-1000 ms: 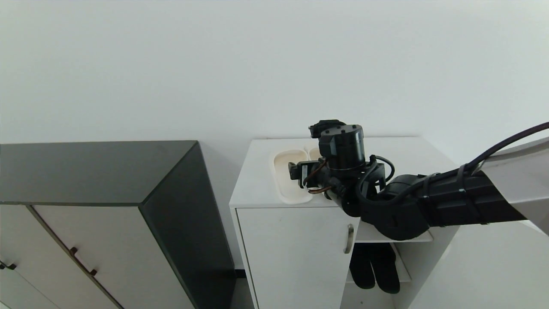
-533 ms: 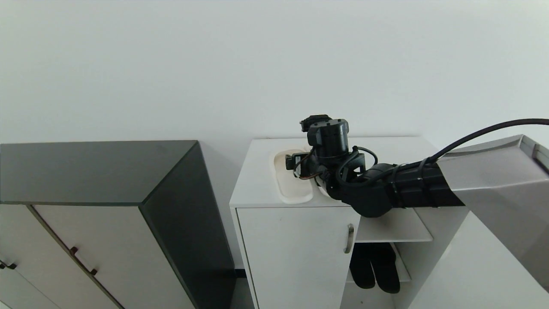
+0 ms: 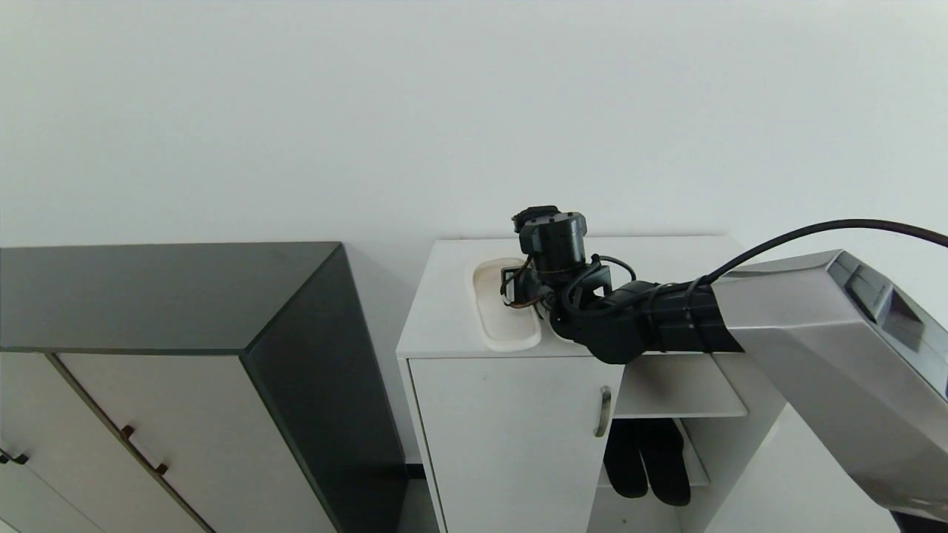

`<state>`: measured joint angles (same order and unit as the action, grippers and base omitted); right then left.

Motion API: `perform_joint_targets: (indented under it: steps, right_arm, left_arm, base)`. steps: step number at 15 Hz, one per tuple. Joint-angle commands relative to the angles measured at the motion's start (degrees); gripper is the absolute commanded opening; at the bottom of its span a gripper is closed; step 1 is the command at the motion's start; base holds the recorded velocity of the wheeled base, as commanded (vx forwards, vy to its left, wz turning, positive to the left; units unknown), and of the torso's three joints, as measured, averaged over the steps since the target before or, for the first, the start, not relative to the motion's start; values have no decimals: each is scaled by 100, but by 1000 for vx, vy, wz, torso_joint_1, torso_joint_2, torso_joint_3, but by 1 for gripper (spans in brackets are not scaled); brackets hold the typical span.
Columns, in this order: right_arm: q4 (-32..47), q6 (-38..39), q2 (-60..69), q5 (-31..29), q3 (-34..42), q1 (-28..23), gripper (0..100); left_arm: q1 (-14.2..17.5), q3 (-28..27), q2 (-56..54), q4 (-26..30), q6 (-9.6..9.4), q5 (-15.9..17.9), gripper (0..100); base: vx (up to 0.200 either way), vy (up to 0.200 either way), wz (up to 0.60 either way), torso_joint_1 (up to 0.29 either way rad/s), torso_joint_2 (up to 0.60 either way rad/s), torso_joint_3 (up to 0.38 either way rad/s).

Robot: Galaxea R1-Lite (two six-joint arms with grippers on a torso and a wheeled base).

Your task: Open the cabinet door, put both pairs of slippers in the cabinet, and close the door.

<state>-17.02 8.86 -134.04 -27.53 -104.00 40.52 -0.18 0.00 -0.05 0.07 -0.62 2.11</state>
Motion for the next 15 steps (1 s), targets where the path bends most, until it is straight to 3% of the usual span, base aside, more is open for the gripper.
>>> perform_joint_targets:
  steps: [1,6,9,15]
  right_arm:
    - [-12,-7,-96,2,-121,0,0]
    - [-3,1,246,-7,46,8,0]
    - [-56,72,1064,10,995,114,0]
    - [-1260,63,2848,309,3966,518,0]
  left_arm:
    - [1,0,5,1,1,0,0]
    - [1,0,5,1,1,0,0]
    - [1,0,5,-7,1,0,0]
    - [1,0,5,1,1,0,0]
  base:
    - [0,0,0,0,0,0]
    - [0,0,0,0,0,0]
    - [0,0,0,0,0,0]
    - [0,0,0,0,0,0]
